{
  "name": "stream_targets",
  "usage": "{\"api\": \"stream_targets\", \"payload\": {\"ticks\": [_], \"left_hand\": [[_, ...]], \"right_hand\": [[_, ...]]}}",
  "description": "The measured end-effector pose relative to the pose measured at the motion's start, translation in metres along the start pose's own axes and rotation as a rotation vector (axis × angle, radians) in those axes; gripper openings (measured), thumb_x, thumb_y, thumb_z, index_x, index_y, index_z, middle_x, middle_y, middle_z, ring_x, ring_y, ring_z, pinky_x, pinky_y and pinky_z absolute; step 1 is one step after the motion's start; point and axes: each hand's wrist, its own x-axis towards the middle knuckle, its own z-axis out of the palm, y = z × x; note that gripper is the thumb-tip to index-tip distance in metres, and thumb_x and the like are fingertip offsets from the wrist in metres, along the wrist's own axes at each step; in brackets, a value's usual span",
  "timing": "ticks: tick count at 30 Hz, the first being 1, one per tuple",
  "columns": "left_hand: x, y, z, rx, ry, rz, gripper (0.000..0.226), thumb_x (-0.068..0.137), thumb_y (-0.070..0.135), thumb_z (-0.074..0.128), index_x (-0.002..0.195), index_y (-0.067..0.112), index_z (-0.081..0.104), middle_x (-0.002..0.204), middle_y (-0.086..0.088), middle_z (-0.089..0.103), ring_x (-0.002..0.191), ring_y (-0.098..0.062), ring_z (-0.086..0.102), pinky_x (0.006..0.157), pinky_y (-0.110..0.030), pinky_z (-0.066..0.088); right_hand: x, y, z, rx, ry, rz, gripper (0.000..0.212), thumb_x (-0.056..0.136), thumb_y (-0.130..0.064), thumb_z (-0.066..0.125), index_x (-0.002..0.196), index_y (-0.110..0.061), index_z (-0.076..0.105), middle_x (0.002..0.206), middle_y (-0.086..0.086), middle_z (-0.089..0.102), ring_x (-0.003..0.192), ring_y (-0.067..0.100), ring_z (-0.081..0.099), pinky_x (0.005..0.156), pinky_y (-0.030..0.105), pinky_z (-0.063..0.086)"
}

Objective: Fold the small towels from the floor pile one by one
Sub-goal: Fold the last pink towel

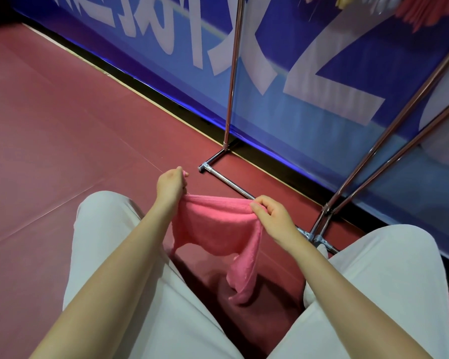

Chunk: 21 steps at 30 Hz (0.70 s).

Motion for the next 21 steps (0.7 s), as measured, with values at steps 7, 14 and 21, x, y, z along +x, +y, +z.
{"api": "stream_targets", "payload": {"ticks": [7,14,21], "left_hand": [[-0.039,-0.017,0.022,0.515,-0.408,0.243,0.030,0.094,0.047,0.054,0.084,0.024,0.071,0.067,0.005,0.070,0.037,0.001,0.043,0.044,-0.019,0.036],[-0.055,-0.041,0.038,0.603,-0.736,0.230,0.010,0.087,0.035,0.069,0.080,0.028,0.069,0.068,0.010,0.059,0.062,-0.005,0.052,0.059,-0.022,0.045],[-0.053,-0.025,0.039,0.457,-0.524,0.347,0.019,0.098,0.023,0.053,0.086,0.023,0.068,0.074,0.005,0.062,0.063,-0.009,0.054,0.055,-0.023,0.046]], "right_hand": [[0.009,0.009,0.011,-0.063,0.054,0.072,0.032,0.098,-0.008,0.045,0.068,-0.018,0.049,0.064,-0.007,0.046,0.058,-0.001,0.042,0.059,0.019,0.036],[0.016,0.014,0.004,0.060,0.205,0.166,0.026,0.097,-0.013,0.049,0.083,0.006,0.061,0.074,0.007,0.055,0.070,0.011,0.049,0.059,0.020,0.038],[0.020,0.020,-0.002,-0.018,0.071,0.138,0.005,0.087,-0.011,0.065,0.083,-0.013,0.065,0.065,-0.004,0.057,0.060,0.005,0.049,0.057,0.018,0.041]]}}
